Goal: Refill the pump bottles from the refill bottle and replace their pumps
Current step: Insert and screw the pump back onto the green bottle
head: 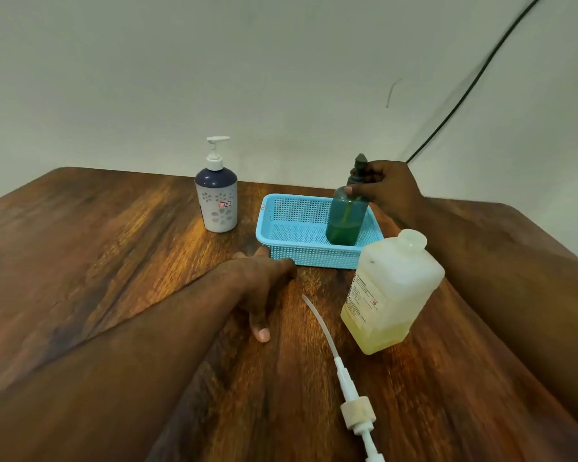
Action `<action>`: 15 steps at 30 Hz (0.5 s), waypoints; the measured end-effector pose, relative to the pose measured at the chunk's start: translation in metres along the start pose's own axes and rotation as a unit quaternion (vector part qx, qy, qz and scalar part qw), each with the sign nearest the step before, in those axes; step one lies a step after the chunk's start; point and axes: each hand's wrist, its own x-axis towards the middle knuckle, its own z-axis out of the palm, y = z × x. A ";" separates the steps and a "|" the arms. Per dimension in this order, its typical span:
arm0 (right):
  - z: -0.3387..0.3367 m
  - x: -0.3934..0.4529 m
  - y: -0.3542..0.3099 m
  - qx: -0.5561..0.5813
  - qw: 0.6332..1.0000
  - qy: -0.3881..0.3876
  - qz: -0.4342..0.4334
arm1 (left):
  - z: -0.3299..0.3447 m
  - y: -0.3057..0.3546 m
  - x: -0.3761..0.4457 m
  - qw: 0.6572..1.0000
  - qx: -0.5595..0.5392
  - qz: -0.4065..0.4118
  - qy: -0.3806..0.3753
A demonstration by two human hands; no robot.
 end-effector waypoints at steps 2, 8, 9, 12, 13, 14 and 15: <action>-0.001 0.003 0.000 0.008 1.000 -0.013 0.010 | 0.000 0.000 0.000 1.000 0.002 -0.001 -0.002; -0.008 0.003 -0.006 0.017 0.996 -0.077 0.037 | -0.001 0.001 -0.003 1.000 -0.005 -0.007 0.001; -0.011 0.003 -0.010 0.012 0.995 -0.092 0.045 | -0.001 0.001 -0.004 1.000 -0.008 -0.007 0.003; -0.025 0.005 -0.029 -0.028 0.990 -0.119 0.071 | 0.002 -0.001 -0.011 0.999 -0.034 -0.005 0.020; -0.031 0.006 -0.038 -0.062 0.988 -0.118 0.072 | 0.004 -0.002 -0.014 0.998 -0.045 -0.003 0.032; -0.037 0.007 -0.048 -0.097 0.986 -0.113 0.070 | 0.007 -0.004 -0.017 0.997 -0.059 0.000 0.047; -0.042 0.007 -0.059 -0.128 0.984 -0.105 0.064 | 0.011 -0.006 -0.020 0.995 -0.077 0.004 0.063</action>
